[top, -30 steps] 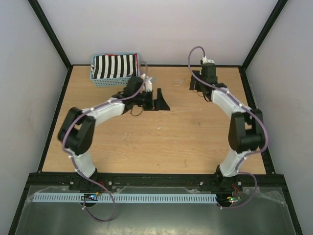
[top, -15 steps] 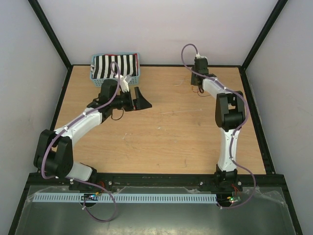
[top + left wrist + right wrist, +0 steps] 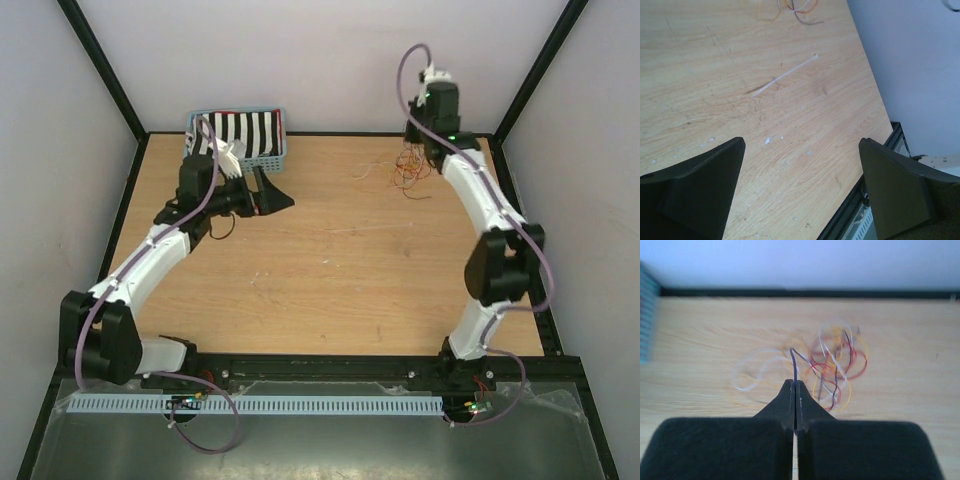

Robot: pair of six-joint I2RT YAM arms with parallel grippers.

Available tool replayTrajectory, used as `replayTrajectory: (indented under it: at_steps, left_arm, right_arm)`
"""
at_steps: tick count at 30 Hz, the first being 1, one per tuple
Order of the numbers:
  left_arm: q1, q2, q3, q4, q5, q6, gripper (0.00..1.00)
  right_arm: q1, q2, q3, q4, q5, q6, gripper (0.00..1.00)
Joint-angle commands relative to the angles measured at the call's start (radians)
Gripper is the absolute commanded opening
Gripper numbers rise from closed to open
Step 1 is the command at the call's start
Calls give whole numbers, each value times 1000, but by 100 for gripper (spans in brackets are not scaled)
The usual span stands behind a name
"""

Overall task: Zip-tie the wires
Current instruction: Untie the cable at the center of the board.

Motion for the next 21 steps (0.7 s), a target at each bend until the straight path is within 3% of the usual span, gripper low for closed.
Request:
replayTrajectory:
  at_steps: [1,4,10,17,21]
  left_arm:
    - [24,-69,59,-4,2,35,99]
    - [30,-95,82,-7,-14,45,99]
    - [27,-86,149,3,-51,107,99]
    - [-4,49,273,48,-17,135,99]
    - [-98,122,292,136,-44,223,99]
  right_arm:
    - [7,-197,54,-4,-256,29,0]
    - [9,-256,124,-1,-386,72,0]
    - [8,-338,284,14,-482,146,0]
    - [8,-424,247,14,-624,197,0]
    - [8,-466,215,16,-582,179,0]
